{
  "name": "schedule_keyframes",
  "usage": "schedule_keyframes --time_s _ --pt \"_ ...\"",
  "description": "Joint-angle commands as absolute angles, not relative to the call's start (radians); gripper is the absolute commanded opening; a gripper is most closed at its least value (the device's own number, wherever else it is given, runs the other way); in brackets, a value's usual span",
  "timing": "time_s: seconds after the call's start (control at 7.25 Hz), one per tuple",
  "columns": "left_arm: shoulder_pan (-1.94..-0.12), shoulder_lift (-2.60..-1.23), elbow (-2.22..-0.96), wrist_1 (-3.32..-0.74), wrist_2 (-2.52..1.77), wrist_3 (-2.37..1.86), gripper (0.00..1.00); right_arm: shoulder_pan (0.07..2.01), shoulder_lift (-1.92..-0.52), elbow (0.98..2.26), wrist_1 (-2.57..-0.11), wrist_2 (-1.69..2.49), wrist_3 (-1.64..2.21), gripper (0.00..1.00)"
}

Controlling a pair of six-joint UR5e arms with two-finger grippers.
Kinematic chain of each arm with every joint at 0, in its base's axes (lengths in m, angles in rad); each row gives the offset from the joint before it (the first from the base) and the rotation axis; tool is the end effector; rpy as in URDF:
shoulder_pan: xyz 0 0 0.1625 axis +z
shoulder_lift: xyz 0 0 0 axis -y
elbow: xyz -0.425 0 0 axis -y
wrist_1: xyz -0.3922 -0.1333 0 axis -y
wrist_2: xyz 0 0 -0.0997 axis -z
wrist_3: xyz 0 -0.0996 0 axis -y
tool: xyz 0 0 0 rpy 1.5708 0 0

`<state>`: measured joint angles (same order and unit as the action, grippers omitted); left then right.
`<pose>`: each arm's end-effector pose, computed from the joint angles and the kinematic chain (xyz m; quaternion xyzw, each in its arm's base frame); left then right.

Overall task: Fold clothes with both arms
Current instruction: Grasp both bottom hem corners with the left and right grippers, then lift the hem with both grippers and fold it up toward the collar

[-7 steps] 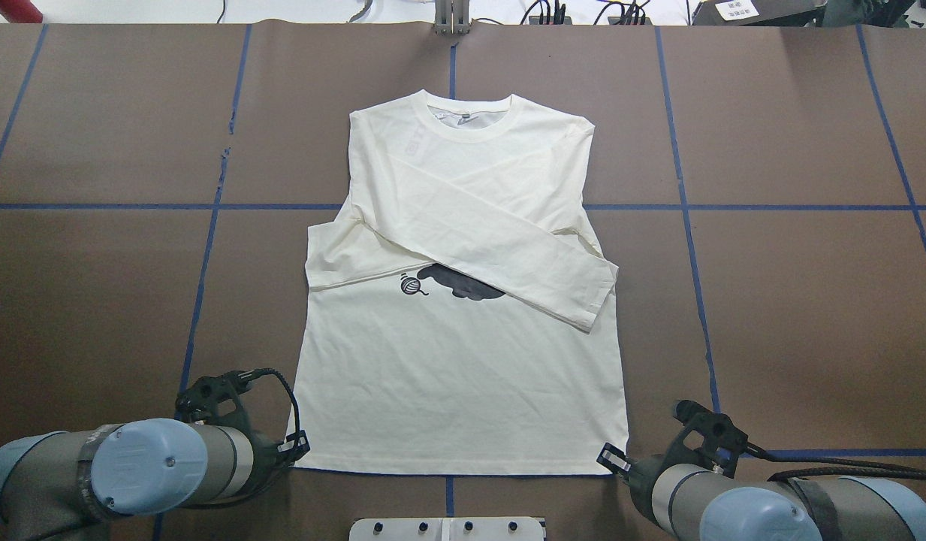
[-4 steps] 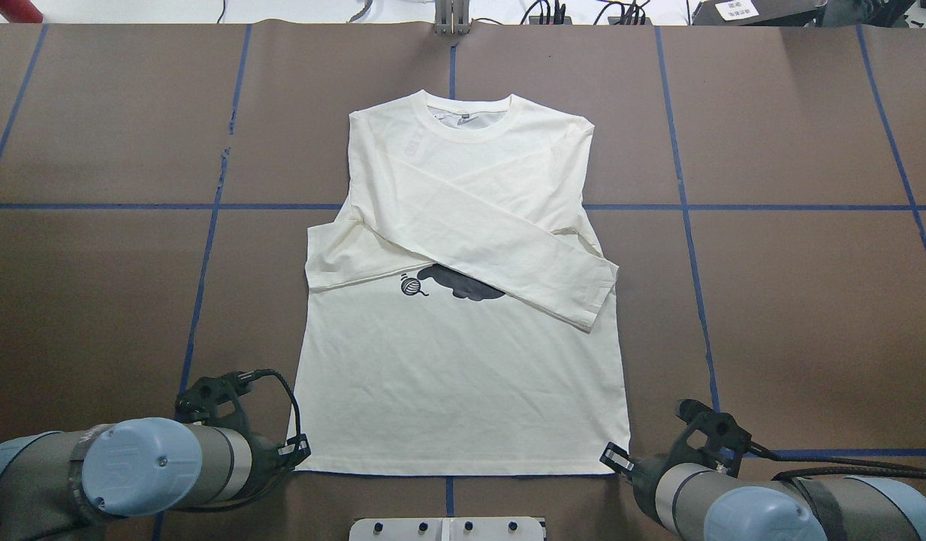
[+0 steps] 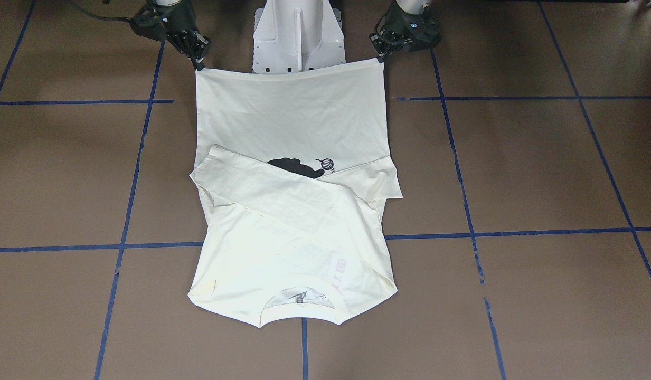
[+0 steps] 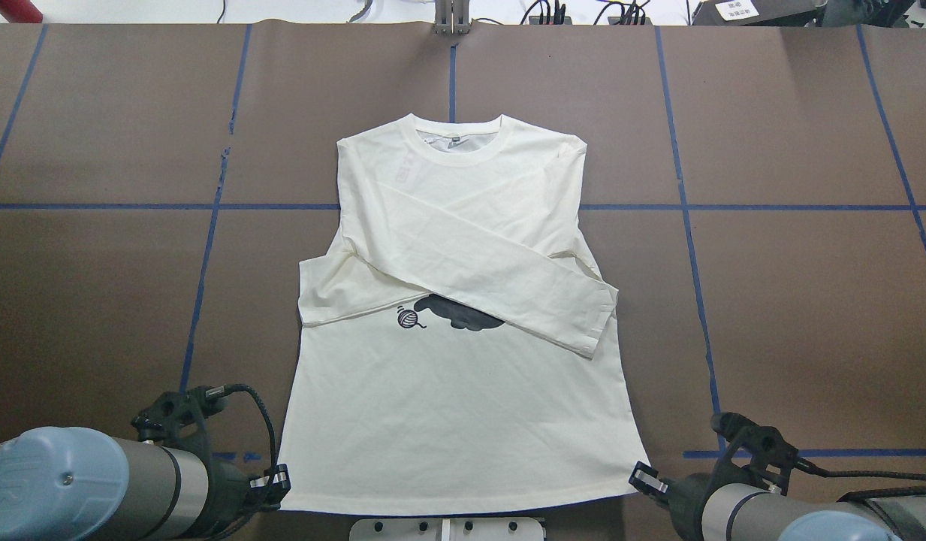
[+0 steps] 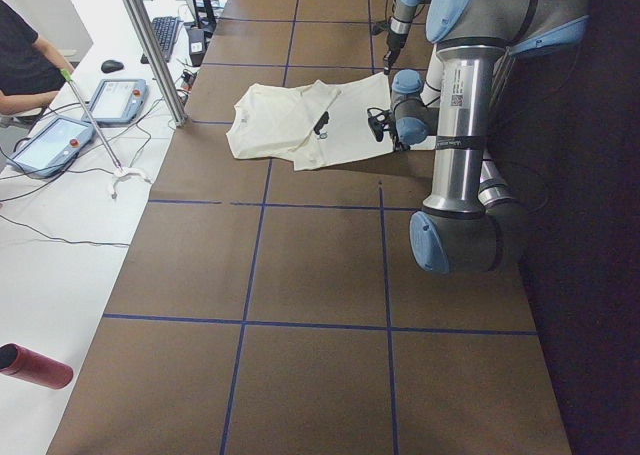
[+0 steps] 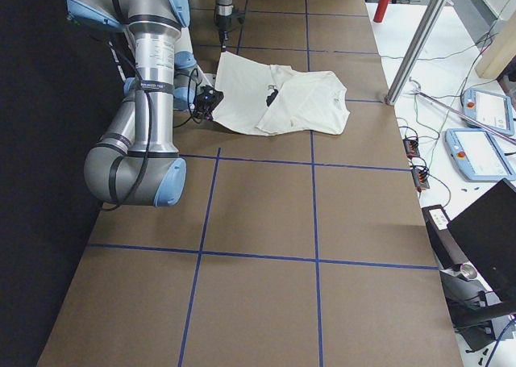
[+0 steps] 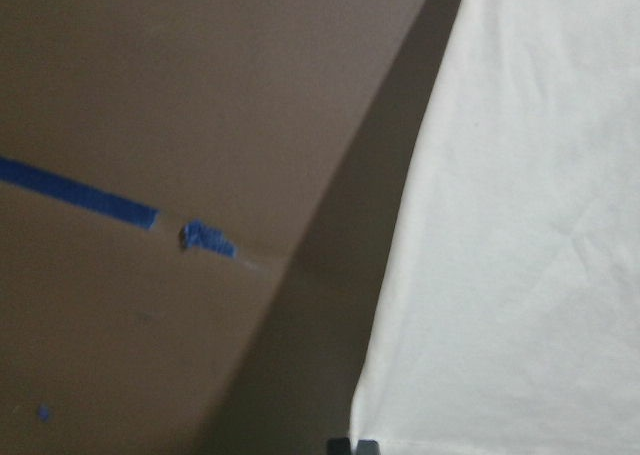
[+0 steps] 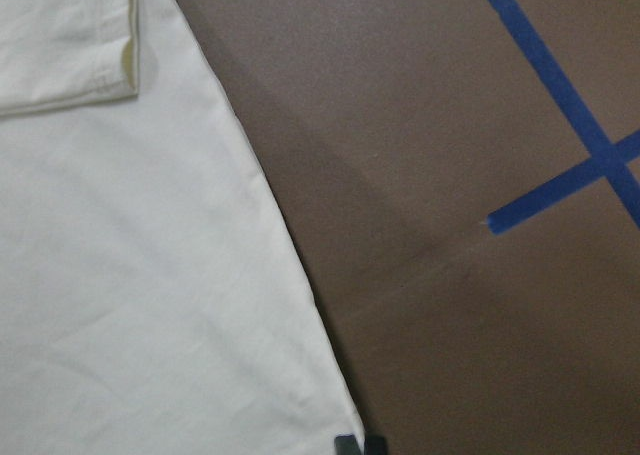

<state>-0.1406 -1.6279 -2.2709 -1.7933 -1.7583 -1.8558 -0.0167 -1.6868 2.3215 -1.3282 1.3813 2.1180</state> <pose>0.4256 -0.1761 0.2892 -0.1162 0.4613 -0.1425 0.8680 -0.4081 -0.1453 0.3380 -0.0354 -0.4299 0.2750 0.8592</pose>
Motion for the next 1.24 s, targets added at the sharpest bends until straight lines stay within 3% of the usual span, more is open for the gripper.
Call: schedule_keyframes --time_s 0.0,0.28,0.69,0.83,1.1 --pt "-0.206 -1.669 -2.249 -1.776 -1.76 -1.839 0.0 0.093 -1.648 2.33 -1.328 1.405 2.02 0.0" --pt "-0.406 -1.834 -2.104 -1.735 -1.766 -1.69 0.0 0.255 -1.469 2.199 -1.331 1.454 1.961 0.0" --pt "-0.691 -2.035 -1.828 -1.75 -1.793 -1.458 0.0 0.567 -1.176 1.883 -1.423 1.647 1.707 0.0" --pt "-0.716 -2.074 -1.725 -1.809 -1.789 -1.45 0.0 0.627 -1.108 1.755 -1.416 1.649 1.647 0.0" --pt "-0.761 -2.118 -1.53 -2.016 -1.778 -1.45 0.0 0.71 -1.021 1.613 -1.413 1.689 1.557 0.0"
